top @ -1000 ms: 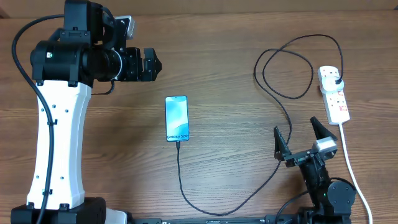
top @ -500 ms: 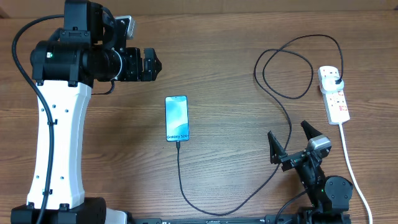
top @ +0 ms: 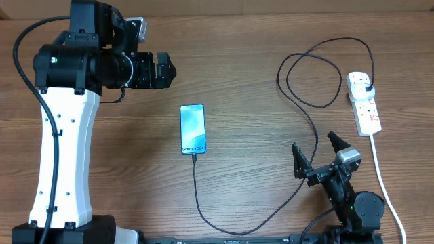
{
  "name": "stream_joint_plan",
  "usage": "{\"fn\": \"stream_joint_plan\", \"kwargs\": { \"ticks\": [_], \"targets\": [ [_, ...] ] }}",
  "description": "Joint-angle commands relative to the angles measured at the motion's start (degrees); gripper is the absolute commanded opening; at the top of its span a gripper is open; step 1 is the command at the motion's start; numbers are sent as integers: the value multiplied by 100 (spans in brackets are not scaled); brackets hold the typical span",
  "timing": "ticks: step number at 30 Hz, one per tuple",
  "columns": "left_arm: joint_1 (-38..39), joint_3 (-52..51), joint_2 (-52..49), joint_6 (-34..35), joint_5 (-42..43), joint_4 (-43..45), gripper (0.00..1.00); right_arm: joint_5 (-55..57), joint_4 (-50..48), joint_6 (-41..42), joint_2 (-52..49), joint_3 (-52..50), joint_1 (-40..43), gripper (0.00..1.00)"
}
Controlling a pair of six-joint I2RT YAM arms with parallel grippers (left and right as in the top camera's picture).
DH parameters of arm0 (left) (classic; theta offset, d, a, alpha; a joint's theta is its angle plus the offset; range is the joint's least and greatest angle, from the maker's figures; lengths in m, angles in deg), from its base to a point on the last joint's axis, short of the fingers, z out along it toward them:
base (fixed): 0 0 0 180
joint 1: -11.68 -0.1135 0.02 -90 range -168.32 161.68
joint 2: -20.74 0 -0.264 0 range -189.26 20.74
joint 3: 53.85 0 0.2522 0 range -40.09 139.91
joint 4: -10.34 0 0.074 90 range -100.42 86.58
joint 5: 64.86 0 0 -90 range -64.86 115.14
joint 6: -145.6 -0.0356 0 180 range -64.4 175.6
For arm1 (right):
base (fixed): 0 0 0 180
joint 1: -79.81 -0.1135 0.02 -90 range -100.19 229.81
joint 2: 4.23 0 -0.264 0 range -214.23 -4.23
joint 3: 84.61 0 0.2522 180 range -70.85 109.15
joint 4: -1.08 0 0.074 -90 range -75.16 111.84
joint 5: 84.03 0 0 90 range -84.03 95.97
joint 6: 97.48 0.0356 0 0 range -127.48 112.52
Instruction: Plug charger to phone and switch on socket
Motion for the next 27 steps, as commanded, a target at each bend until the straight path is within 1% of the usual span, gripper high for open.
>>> {"fn": "stream_joint_plan", "kwargs": {
  "ticks": [1,11,17,19,23,27],
  "targets": [
    [-59,109,22,-90,-22,4,100,-26,-31,57,57,-61,-59,100],
    [-63,109,24,-107,-118,-20,100,-26,-28,57,57,-61,-59,100],
    [-52,57,382,-142,-833,186,100,-26,-31,57,57,-61,-59,100],
    [-52,-162,627,-302,-824,485,99,-26,-31,57,57,-61,-59,100],
    [-55,-1034,1307,-396,-824,1386,100,-24,-31,57,57,-61,-59,100],
    [-55,-2492,2282,-393,-824,2671,100,-26,-28,57,57,-61,-59,100]
  ]
}}
